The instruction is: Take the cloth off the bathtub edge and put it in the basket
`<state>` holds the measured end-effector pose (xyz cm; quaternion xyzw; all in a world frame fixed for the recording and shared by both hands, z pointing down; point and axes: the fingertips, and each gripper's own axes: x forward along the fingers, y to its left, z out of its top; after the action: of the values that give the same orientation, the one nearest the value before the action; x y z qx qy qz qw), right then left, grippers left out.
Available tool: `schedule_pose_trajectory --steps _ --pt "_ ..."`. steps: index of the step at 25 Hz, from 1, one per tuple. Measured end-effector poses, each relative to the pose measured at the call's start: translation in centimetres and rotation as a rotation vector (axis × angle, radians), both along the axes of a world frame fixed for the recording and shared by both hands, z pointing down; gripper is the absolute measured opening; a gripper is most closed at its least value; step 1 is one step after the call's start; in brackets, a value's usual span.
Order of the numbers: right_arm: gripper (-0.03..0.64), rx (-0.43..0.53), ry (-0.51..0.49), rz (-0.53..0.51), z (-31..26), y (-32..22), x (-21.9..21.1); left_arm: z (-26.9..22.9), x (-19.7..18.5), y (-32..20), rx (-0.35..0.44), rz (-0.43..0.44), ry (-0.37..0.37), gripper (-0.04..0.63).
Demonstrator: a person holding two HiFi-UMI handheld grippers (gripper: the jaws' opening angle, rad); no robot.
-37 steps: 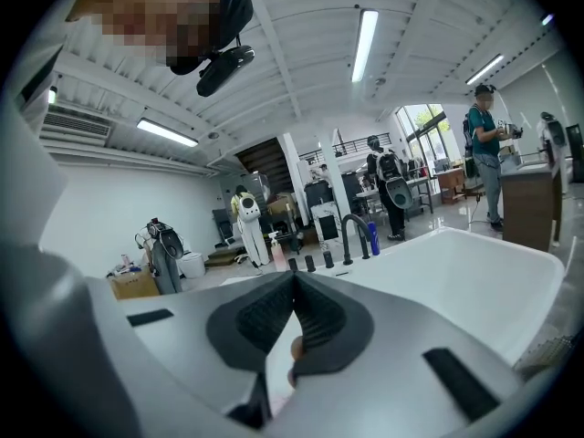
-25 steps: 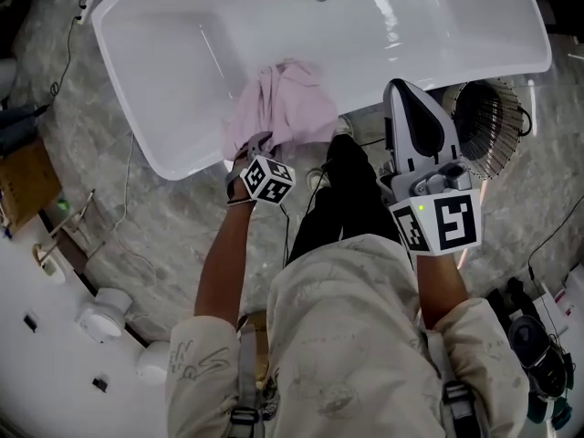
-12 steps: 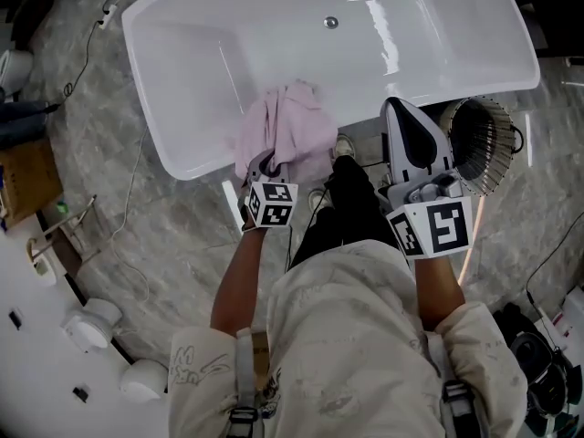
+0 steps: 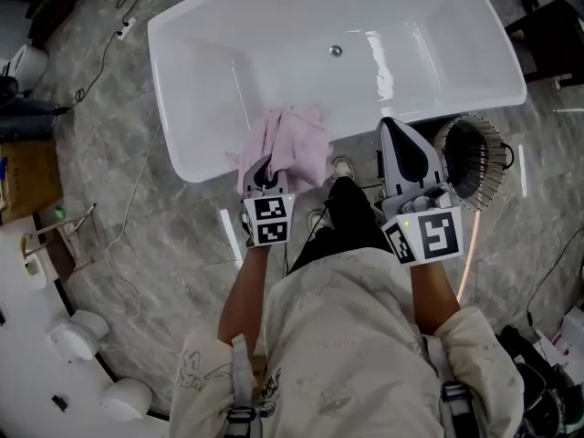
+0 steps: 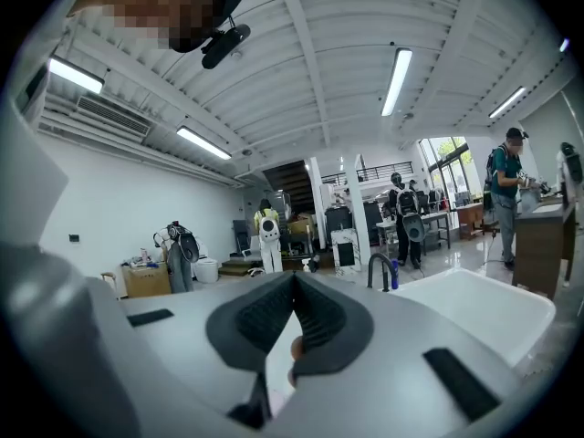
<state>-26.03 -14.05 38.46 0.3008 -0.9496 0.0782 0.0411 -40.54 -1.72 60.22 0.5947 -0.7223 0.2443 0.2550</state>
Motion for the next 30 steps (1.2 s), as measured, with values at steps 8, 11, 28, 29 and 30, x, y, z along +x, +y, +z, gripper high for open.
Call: schedule_pose_trajectory --steps 8,11,28,29,30 --pt "-0.012 0.06 -0.025 0.003 -2.7 3.3 1.4 -10.6 0.1 0.5 0.248 -0.063 -0.015 0.025" --pt "-0.012 0.088 -0.039 0.014 -3.9 4.4 2.5 -14.8 0.1 1.1 0.344 -0.085 -0.029 0.026" --pt "-0.012 0.259 -0.14 0.173 -12.9 8.2 8.2 -36.9 3.9 4.1 0.823 -0.041 -0.146 0.026" --pt "-0.012 0.27 -0.145 0.192 -13.6 8.3 8.7 -37.3 4.3 4.1 0.835 -0.028 -0.144 0.026" --pt "-0.012 0.281 -0.147 0.213 -14.2 8.3 9.4 -37.7 4.7 3.9 0.847 -0.014 -0.139 0.026"
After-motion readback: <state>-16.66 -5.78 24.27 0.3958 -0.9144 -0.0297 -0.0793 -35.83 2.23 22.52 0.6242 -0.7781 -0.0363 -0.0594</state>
